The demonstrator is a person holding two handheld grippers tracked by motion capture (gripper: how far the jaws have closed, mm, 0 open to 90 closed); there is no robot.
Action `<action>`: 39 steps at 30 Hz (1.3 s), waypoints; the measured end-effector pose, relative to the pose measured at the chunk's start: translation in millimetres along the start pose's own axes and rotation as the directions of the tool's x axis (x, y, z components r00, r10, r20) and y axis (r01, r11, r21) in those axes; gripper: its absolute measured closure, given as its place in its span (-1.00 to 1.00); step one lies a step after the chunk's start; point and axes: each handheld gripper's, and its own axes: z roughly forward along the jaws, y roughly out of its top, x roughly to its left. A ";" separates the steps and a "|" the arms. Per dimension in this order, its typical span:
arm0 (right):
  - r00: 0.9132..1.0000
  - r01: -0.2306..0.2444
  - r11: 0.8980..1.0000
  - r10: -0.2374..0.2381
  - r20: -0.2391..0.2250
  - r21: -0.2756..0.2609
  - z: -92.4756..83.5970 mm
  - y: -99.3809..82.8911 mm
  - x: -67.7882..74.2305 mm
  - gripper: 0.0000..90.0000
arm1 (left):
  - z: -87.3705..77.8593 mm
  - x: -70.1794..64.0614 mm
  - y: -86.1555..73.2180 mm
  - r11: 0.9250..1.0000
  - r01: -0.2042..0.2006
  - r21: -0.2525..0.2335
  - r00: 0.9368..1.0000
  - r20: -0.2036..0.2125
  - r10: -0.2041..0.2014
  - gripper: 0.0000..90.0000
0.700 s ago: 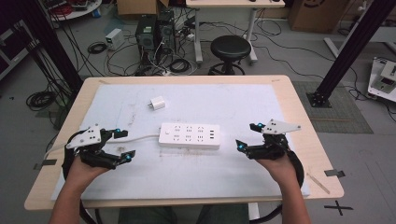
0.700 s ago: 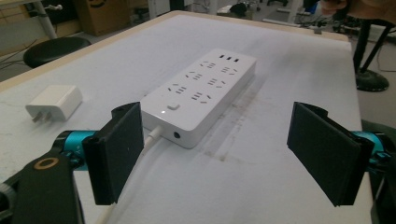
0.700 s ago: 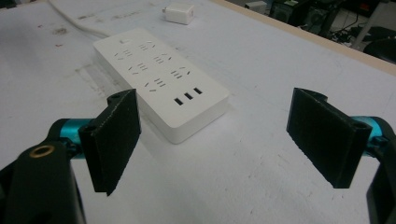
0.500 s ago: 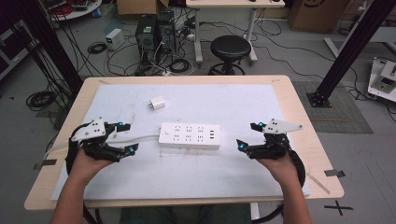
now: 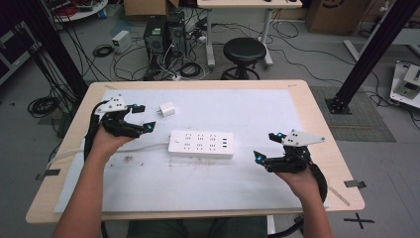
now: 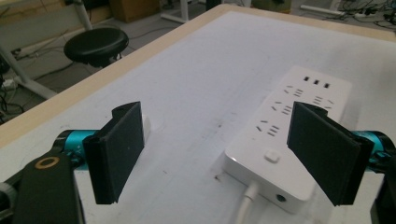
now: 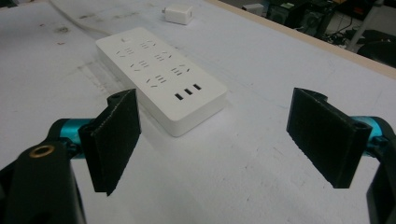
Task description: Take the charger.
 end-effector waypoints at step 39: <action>1.000 -0.030 0.998 0.029 0.011 0.046 13.3 -13.1 12.3 -0.60 | 133.4 90.6 -29.7 0.970 0.030 0.243 0.999 -0.039 -0.021 -0.58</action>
